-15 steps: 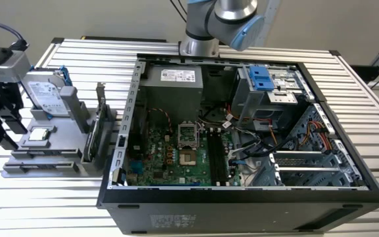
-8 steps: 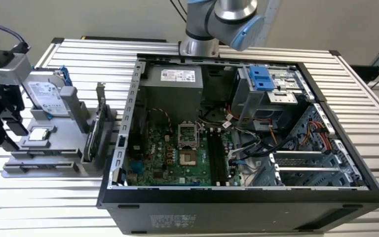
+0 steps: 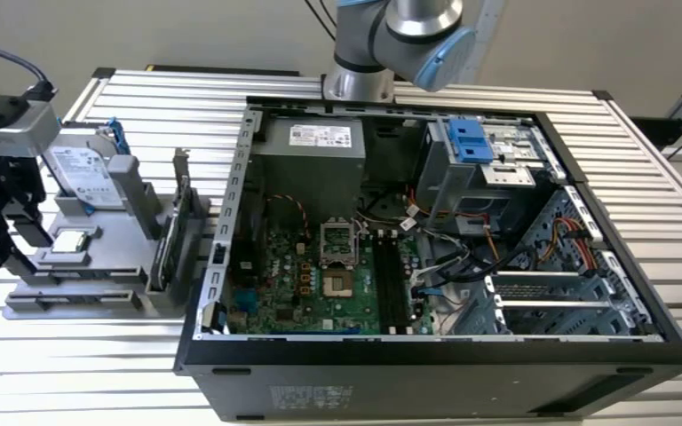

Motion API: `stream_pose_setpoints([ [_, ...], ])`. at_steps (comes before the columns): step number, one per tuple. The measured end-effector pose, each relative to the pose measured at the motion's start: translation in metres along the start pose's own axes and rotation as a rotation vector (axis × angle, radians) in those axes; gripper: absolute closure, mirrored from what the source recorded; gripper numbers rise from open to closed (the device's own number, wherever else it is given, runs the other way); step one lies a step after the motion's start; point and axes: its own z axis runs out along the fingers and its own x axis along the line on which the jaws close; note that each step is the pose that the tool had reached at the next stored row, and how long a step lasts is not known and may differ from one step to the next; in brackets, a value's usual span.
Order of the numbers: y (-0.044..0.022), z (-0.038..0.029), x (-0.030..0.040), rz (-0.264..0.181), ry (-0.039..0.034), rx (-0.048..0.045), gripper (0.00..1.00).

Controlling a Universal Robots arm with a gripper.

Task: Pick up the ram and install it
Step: 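Pick up the ram and move it above insertion slot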

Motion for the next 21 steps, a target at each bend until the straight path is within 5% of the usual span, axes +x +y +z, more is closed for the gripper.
stream_pose_setpoints([
  [21, -0.0002, 0.0096, 0.0004, 0.0, -0.0133, 0.0013, 0.0],
])
